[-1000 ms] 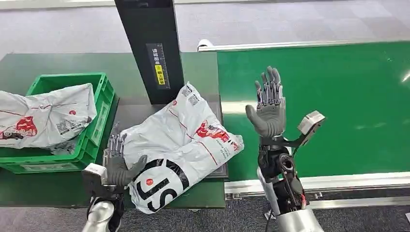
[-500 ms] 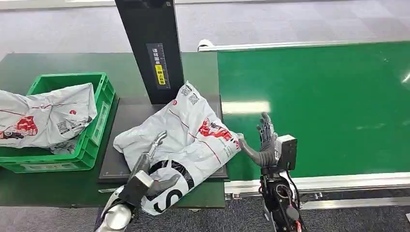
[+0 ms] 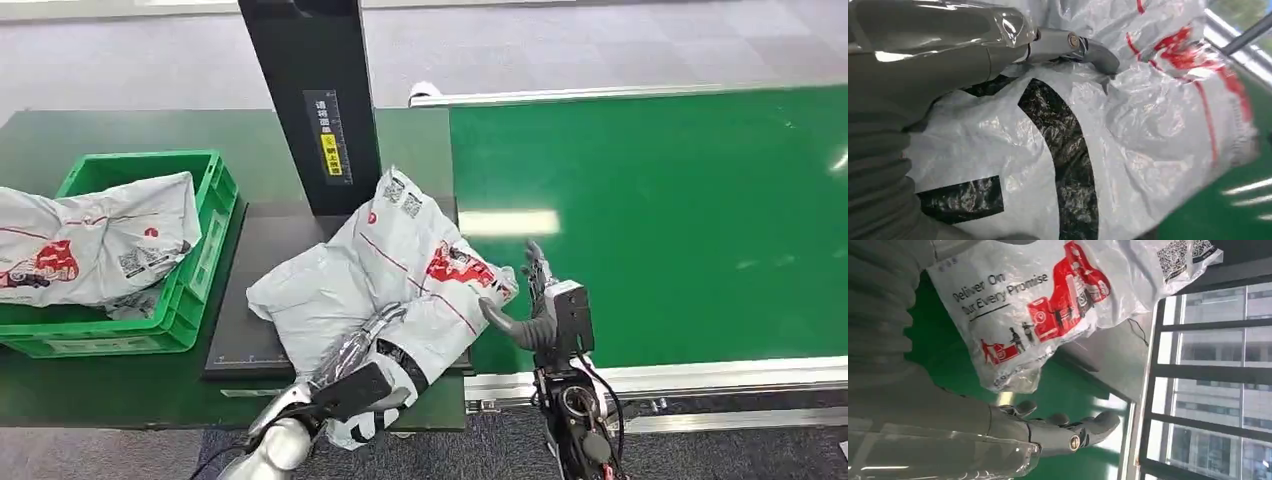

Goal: Moved the parcel from conveyor to table for the left to box.

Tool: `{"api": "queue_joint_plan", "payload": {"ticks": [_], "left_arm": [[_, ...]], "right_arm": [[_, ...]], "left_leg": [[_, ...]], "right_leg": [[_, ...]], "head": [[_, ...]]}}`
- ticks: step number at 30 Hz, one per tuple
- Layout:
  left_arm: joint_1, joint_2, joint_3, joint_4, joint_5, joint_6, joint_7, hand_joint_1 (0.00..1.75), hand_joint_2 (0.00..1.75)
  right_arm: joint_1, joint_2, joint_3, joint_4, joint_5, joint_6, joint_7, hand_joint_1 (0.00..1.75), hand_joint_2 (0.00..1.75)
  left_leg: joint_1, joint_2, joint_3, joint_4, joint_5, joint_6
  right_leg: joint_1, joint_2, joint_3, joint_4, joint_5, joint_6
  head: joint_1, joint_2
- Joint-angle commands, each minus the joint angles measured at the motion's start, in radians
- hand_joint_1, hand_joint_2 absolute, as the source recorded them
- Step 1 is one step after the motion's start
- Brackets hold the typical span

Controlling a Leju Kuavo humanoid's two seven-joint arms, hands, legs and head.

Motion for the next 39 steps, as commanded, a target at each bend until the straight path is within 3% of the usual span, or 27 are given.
{"api": "queue_joint_plan", "payload": {"ticks": [1,15,17,18,19,21,28,29,33,39], "left_arm": [[0.005,0.001,0.046,0.175,-0.095,0.019,0.099,0.0,1.75],[0.0,-0.002,0.061,0.166,-0.088,0.014,0.105,0.0,1.75],[0.008,-0.007,0.083,0.143,-0.074,0.026,0.094,0.58,1.75],[0.012,-0.009,0.093,0.128,-0.058,0.028,0.079,1.13,1.75],[0.014,-0.007,0.093,0.118,-0.053,0.024,0.073,1.43,1.75],[0.027,-0.004,0.099,0.072,-0.009,0.012,0.028,1.73,1.75],[0.078,-0.007,0.147,-0.038,0.199,-0.057,-0.121,1.75,1.75],[0.09,-0.02,0.191,-0.084,0.29,-0.042,-0.202,1.75,1.75],[0.121,-0.031,0.247,-0.178,0.533,-0.184,-0.239,1.75,1.75],[0.125,-0.031,0.245,-0.178,0.533,-0.184,-0.239,1.75,1.75]], "right_arm": [[0.064,0.017,-0.087,-0.043,0.011,-0.02,-0.014,0.0,1.75],[0.069,0.02,-0.087,-0.06,0.011,-0.019,-0.013,0.0,1.75],[0.081,0.018,-0.079,-0.09,0.018,-0.015,-0.023,0.0,1.75],[0.086,0.019,-0.079,-0.106,0.017,-0.014,-0.021,0.0,1.75],[0.088,0.019,-0.077,-0.114,0.018,-0.013,-0.022,0.0,1.75],[0.088,0.02,-0.076,-0.129,0.018,-0.011,-0.021,0.0,1.75],[0.093,0.013,-0.057,-0.123,0.057,-0.036,-0.033,0.0,1.75],[0.096,0.01,-0.062,-0.127,0.057,-0.036,-0.037,0.0,1.75],[0.07,0.008,-0.055,-0.091,0.071,-0.022,-0.052,0.0,1.75],[0.068,0.01,-0.054,-0.091,0.071,-0.022,-0.052,0.0,1.75]], "left_leg": [[-0.001,0.001,0.006,-0.002,0.0,0.0],[-0.001,0.003,0.017,-0.003,-0.003,0.0],[-0.001,0.003,0.017,-0.004,-0.002,0.0],[-0.001,0.003,0.018,-0.003,-0.003,0.0],[-0.001,0.002,0.018,-0.002,-0.004,0.0],[-0.001,0.004,0.014,-0.004,-0.001,0.0],[-0.001,0.004,0.017,-0.004,-0.004,0.0],[0.0,0.003,0.017,-0.002,-0.004,0.0],[0.0,0.004,0.013,-0.001,-0.005,0.0],[0.0,0.002,0.007,-0.001,-0.005,0.0]], "right_leg": [[-0.001,0.001,0.006,-0.002,-0.001,0.0],[0.0,0.002,0.017,-0.002,-0.001,-0.002],[-0.001,0.003,0.016,-0.003,0.0,-0.002],[-0.001,0.002,0.017,-0.002,-0.001,-0.001],[-0.001,0.002,0.018,-0.001,-0.002,-0.001],[-0.001,0.003,0.013,-0.003,0.001,-0.002],[0.0,0.004,0.016,-0.003,-0.001,-0.002],[0.0,0.002,0.016,-0.002,-0.002,-0.001],[0.0,0.003,0.012,-0.001,-0.003,-0.001],[0.0,0.001,0.006,-0.001,-0.003,-0.001]], "head": [[0.0,0.0],[0.0,0.0],[0.0,0.0],[0.0,0.0],[0.0,0.0],[0.0,0.0],[0.0,0.0],[0.0,0.0],[0.0,0.0],[0.0,0.0]]}}
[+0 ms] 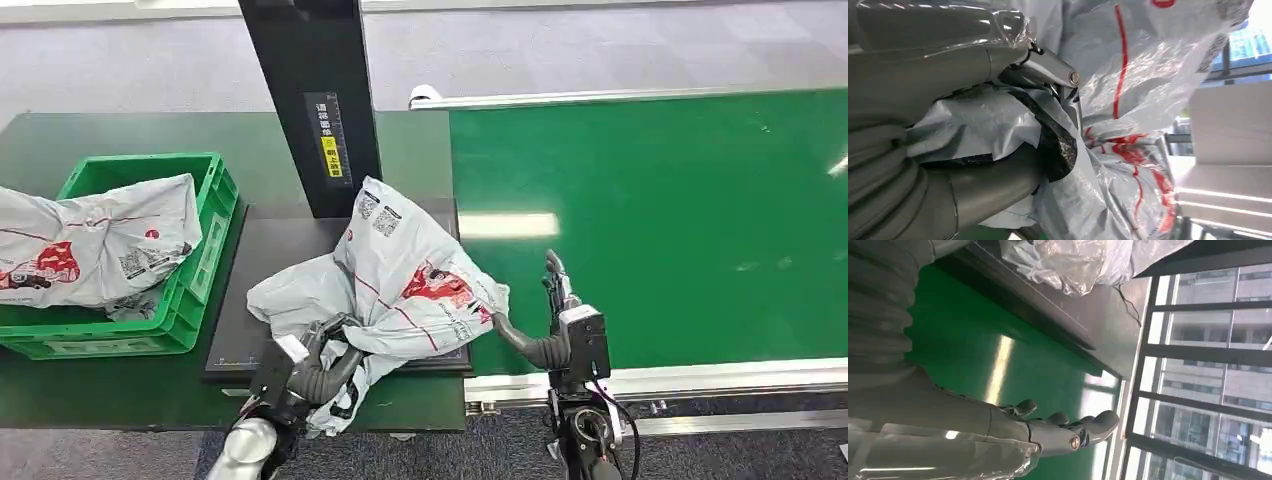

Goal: Moved the parcel from conveyor to table for the left to box.

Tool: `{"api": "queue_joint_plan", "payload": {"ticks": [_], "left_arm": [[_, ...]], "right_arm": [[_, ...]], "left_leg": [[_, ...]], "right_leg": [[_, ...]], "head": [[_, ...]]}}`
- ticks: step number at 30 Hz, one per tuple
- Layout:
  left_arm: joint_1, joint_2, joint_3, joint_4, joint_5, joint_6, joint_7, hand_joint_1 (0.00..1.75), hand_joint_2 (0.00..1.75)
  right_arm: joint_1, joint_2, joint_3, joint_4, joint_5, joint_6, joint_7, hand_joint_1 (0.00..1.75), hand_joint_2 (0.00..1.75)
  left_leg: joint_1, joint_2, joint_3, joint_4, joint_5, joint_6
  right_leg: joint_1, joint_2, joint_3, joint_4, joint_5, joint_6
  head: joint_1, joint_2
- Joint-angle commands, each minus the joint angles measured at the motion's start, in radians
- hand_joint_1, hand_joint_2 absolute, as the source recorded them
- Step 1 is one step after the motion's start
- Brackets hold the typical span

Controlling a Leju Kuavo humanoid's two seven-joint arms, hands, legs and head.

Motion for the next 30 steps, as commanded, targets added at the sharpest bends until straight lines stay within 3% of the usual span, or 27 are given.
{"api": "queue_joint_plan", "payload": {"ticks": [1,7,10,16,17,18,21,30], "left_arm": [[0.034,0.001,0.067,-0.046,0.015,-0.015,-0.004,1.75,1.75],[0.039,-0.013,0.103,-0.072,0.099,-0.003,-0.046,1.75,1.75],[0.049,-0.025,0.137,-0.11,0.294,-0.122,-0.068,1.75,1.75],[0.093,-0.006,0.127,-0.255,0.256,-0.015,-0.119,1.75,1.75],[0.107,0.001,0.122,-0.275,0.206,0.025,-0.13,1.75,1.75],[0.133,-0.003,0.12,-0.306,0.082,0.17,-0.168,1.75,1.75],[0.199,0.016,0.092,-0.411,0.071,0.279,-0.168,1.75,1.75],[0.21,0.021,0.089,-0.423,0.075,0.28,-0.168,1.75,1.75]], "right_arm": [[-0.029,-0.008,0.004,0.038,0.0,-0.001,-0.002,0.0,1.75],[-0.03,-0.008,-0.004,0.037,-0.002,-0.004,-0.012,0.0,1.75],[-0.039,-0.007,-0.002,0.053,-0.001,0.002,-0.018,0.0,1.75],[-0.049,0.0,0.009,0.087,0.014,0.007,-0.03,0.0,1.75],[-0.051,0.001,0.02,0.09,0.016,0.012,-0.033,0.0,1.75],[-0.063,-0.007,0.044,0.084,-0.001,0.043,-0.107,0.0,1.75],[-0.11,-0.022,0.03,0.126,-0.078,0.071,-0.084,0.0,1.75],[-0.118,-0.03,0.023,0.142,-0.085,0.077,-0.088,0.0,1.75]], "left_leg": [[0.0,0.002,0.0,-0.001,0.0,0.0],[0.0,0.001,-0.002,-0.001,0.0,0.001],[0.0,0.001,-0.003,-0.001,0.0,0.001],[0.0,0.002,-0.004,-0.001,0.0,0.0],[0.0,0.002,-0.004,-0.001,0.0,0.0],[0.0,0.003,-0.003,-0.002,0.0,0.0],[0.0,0.004,-0.005,0.0,-0.001,0.0],[0.0,0.003,-0.005,-0.001,0.0,0.0]], "right_leg": [[0.0,0.002,-0.001,-0.001,0.001,0.0],[0.0,0.002,-0.003,-0.001,0.001,0.0],[0.0,0.002,-0.004,-0.001,0.001,0.0],[0.0,0.003,-0.004,-0.001,0.001,0.0],[0.0,0.003,-0.004,-0.001,0.001,0.0],[0.0,0.003,-0.004,-0.002,0.001,0.0],[0.0,0.004,-0.005,0.0,0.001,0.0],[0.0,0.002,-0.005,-0.001,0.0,0.0]], "head": [[0.0,0.0],[0.0,0.0],[0.0,0.0],[0.0,0.0],[0.0,0.0],[0.0,0.0],[0.0,0.0],[0.0,0.0]]}}
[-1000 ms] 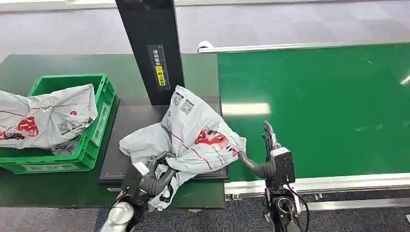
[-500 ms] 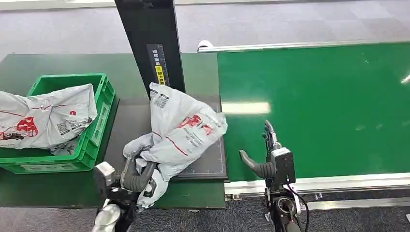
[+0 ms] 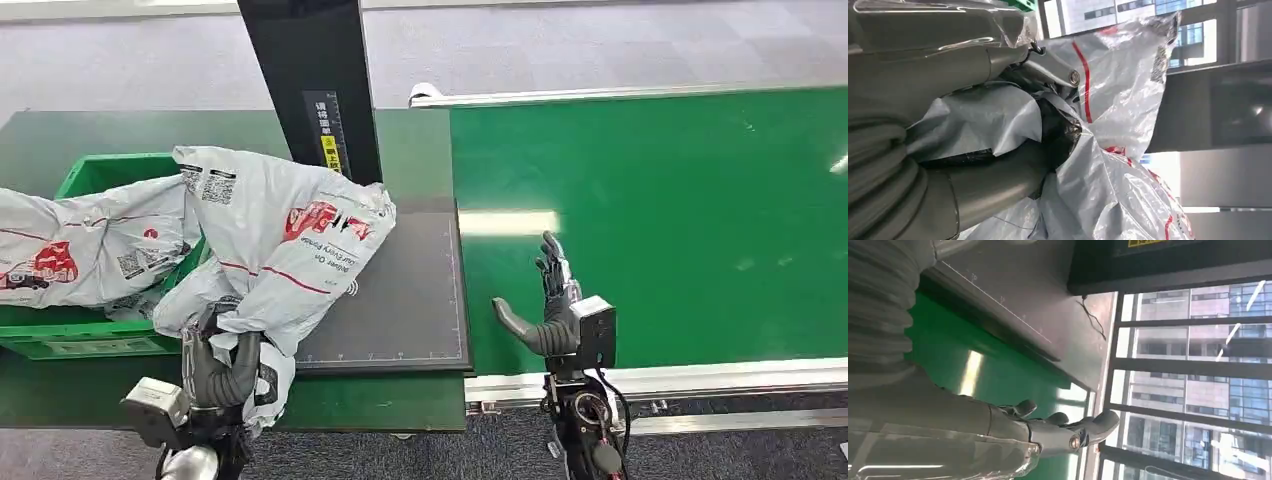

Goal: Moved the parcel from conveyor to table for the left to box.

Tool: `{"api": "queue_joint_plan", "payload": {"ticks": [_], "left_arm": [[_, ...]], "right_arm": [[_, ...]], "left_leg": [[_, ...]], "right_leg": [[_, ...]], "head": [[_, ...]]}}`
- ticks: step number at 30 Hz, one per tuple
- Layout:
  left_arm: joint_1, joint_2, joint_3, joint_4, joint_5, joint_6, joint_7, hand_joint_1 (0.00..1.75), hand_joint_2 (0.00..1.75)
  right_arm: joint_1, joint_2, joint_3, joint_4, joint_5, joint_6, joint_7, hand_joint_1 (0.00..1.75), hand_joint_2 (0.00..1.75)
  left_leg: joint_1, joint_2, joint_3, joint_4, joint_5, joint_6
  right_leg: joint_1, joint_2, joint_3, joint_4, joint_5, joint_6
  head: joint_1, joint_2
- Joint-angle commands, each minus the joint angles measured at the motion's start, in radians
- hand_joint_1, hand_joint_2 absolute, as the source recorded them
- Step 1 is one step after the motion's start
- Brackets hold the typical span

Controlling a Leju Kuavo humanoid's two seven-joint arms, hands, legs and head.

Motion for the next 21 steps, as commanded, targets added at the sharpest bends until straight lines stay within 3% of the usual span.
{"api": "queue_joint_plan", "payload": {"ticks": [1,5,10,15,18,19,21], "left_arm": [[0.026,0.031,-0.013,-0.04,-0.002,0.004,0.0,1.75,1.75],[0.026,0.031,-0.013,-0.04,-0.002,0.004,0.0,1.75,1.75],[0.031,0.06,-0.083,-0.111,-0.114,0.164,0.0,1.75,1.75],[-0.007,0.094,-0.146,-0.13,-0.255,0.285,0.0,1.75,1.75],[-0.053,0.114,-0.165,-0.123,-0.403,0.382,0.0,1.75,1.75],[-0.134,0.143,-0.182,-0.082,-0.669,0.615,0.0,1.75,1.75],[-0.252,0.162,-0.163,-0.051,-0.814,0.663,0.06,1.75,1.75]], "right_arm": [[-0.052,-0.025,0.01,0.097,-0.005,0.003,-0.004,0.0,1.75],[-0.052,-0.025,0.01,0.097,-0.005,0.003,-0.004,0.0,1.75],[-0.069,-0.064,-0.019,0.175,-0.018,-0.004,-0.011,0.0,1.75],[-0.023,-0.059,-0.029,0.126,-0.006,-0.018,-0.032,0.0,1.75],[0.015,-0.045,-0.022,0.066,-0.017,-0.014,-0.027,0.0,1.75],[0.04,-0.038,-0.025,0.039,-0.003,-0.024,-0.006,0.0,1.75],[0.059,-0.047,-0.031,0.014,0.004,-0.024,0.004,0.0,1.75]], "left_leg": [[0.0,0.001,0.002,-0.002,0.0,0.001],[0.0,0.0,0.002,-0.001,0.0,0.0],[0.0,-0.001,0.002,-0.001,0.0,0.001],[0.0,-0.003,0.002,-0.002,0.001,0.001],[0.0,-0.003,0.001,-0.001,0.001,0.0],[0.0,-0.004,0.001,-0.001,0.001,0.0],[0.0,-0.008,0.0,-0.001,0.002,0.0]], "right_leg": [[0.0,0.001,0.002,-0.002,0.001,0.0],[0.0,0.001,0.001,-0.001,0.0,0.0],[0.0,0.0,0.002,-0.002,0.001,0.0],[0.0,-0.003,0.003,-0.003,0.0,0.0],[0.0,-0.003,0.002,-0.002,0.0,0.0],[0.0,-0.003,0.001,-0.001,0.0,-0.001],[0.0,-0.007,0.001,-0.001,0.0,-0.001]], "head": [[0.0,0.0],[0.0,0.0],[0.0,0.0],[0.0,0.0],[0.0,0.0],[0.0,0.0],[0.0,0.0]]}}
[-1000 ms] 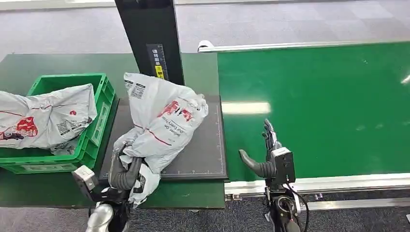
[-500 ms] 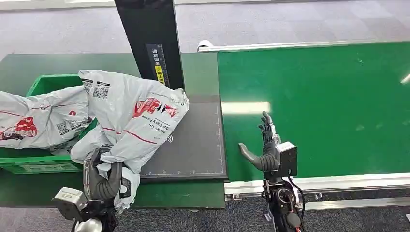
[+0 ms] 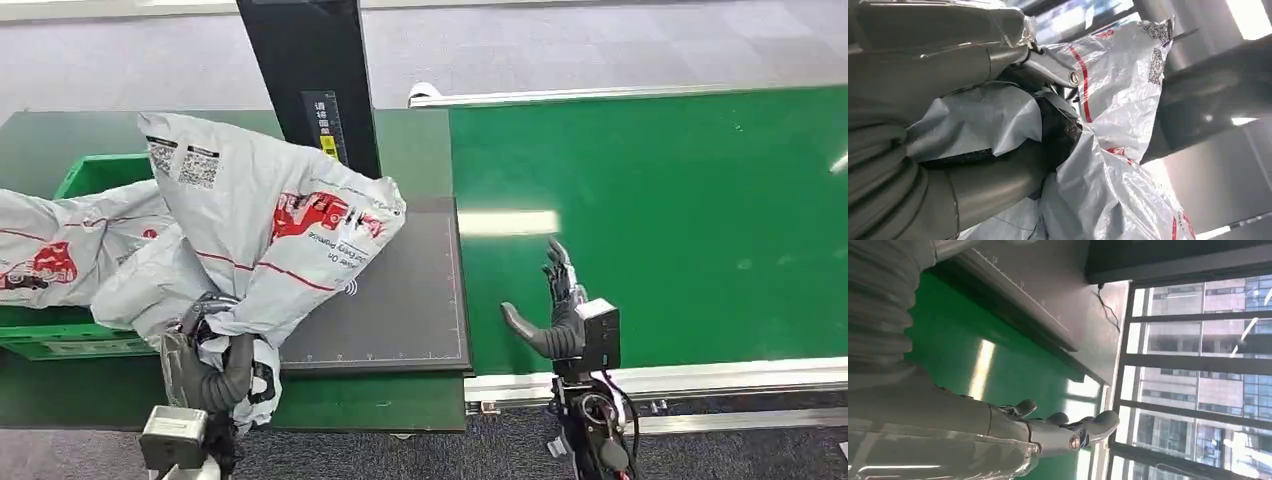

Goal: Moved the parcel from conveyor to table for the left to box.

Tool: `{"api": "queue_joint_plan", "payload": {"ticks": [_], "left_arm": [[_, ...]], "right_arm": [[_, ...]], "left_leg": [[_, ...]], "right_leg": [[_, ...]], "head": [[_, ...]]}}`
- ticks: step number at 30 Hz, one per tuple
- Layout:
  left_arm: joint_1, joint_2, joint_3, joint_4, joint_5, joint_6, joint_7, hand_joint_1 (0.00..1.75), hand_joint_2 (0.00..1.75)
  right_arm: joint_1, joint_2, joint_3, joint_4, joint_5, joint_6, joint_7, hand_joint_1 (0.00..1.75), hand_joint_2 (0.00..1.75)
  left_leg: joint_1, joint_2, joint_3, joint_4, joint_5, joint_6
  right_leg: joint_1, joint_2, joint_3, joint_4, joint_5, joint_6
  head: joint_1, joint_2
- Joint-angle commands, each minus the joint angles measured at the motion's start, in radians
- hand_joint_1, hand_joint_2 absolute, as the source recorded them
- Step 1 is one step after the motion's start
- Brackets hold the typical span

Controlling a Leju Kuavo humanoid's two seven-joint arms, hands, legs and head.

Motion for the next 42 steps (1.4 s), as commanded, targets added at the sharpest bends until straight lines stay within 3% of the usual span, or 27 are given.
{"api": "queue_joint_plan", "payload": {"ticks": [1,9,11,15,23,33,34,37,38,42], "left_arm": [[-0.301,0.133,-0.071,0.097,-0.551,0.372,0.089,1.75,1.75],[-0.307,0.143,-0.081,0.109,-0.561,0.39,0.104,1.75,1.75],[-0.393,0.16,-0.057,0.166,-0.679,0.412,0.191,1.75,1.75],[-0.629,0.174,0.023,0.327,-0.618,0.36,0.261,1.75,1.75],[-0.865,0.169,0.105,0.634,-0.682,0.269,0.419,1.75,1.75],[-0.859,0.166,0.104,0.635,-0.682,0.276,0.416,1.75,1.75],[-0.939,0.183,0.124,0.751,-0.794,0.23,0.594,1.75,1.75],[-1.135,0.211,0.156,1.061,-0.848,0.107,0.732,1.75,1.75],[-1.168,0.219,0.178,1.127,-0.832,0.101,0.743,1.75,1.75],[-1.233,0.29,0.162,1.336,-0.942,-0.074,0.974,1.75,1.75]], "right_arm": [[0.063,-0.013,-0.027,-0.05,0.016,-0.009,0.036,0.0,1.75],[0.051,-0.016,-0.035,-0.03,0.016,-0.009,0.035,0.0,1.75],[0.055,-0.017,-0.043,-0.03,0.017,-0.009,0.034,0.0,1.75],[0.084,-0.022,-0.053,-0.068,0.015,-0.011,0.034,0.0,1.75],[0.128,-0.026,-0.088,-0.112,0.015,-0.017,0.039,0.0,1.75],[0.126,-0.025,-0.086,-0.113,0.016,-0.017,0.041,0.0,1.75],[0.133,-0.025,-0.094,-0.125,0.019,-0.019,0.045,0.0,1.75],[0.148,-0.026,-0.11,-0.151,0.026,-0.016,0.057,0.0,1.75],[0.148,-0.027,-0.112,-0.151,0.03,-0.011,0.062,0.0,1.75],[0.118,-0.027,-0.091,-0.096,0.045,-0.003,0.071,0.0,1.75]], "left_leg": [[0.001,-0.008,-0.002,0.0,0.002,0.0],[-0.001,-0.001,0.003,-0.002,0.001,0.001],[0.0,-0.001,0.001,-0.001,0.001,0.0],[0.0,-0.006,-0.001,0.0,0.003,0.0],[0.001,-0.003,0.0,0.001,0.002,0.0],[0.0,-0.001,0.001,0.0,0.002,0.001],[0.0,-0.001,0.001,0.0,0.002,0.001],[0.001,-0.002,-0.002,0.002,0.002,0.0],[0.001,-0.002,-0.001,0.002,0.002,0.0],[0.0,0.001,0.001,0.0,0.004,0.0]], "right_leg": [[0.001,-0.007,0.001,0.0,0.0,-0.001],[0.0,-0.001,0.003,-0.002,0.001,0.0],[0.0,-0.002,0.002,-0.001,0.0,0.0],[0.0,-0.007,0.0,0.001,0.0,-0.001],[0.001,-0.004,0.001,0.001,0.0,0.0],[0.0,-0.001,0.002,0.0,0.001,0.0],[0.0,-0.001,0.001,0.0,0.001,0.0],[0.001,-0.003,-0.001,0.002,0.001,-0.001],[0.001,-0.002,-0.001,0.002,0.001,-0.001],[0.001,0.001,0.001,0.001,0.003,-0.001]], "head": [[0.0,0.0],[0.0,0.0],[0.0,0.0],[0.0,0.0],[0.0,0.0],[0.0,0.0],[0.0,0.0],[0.0,0.0],[0.0,0.0],[0.0,0.0]]}}
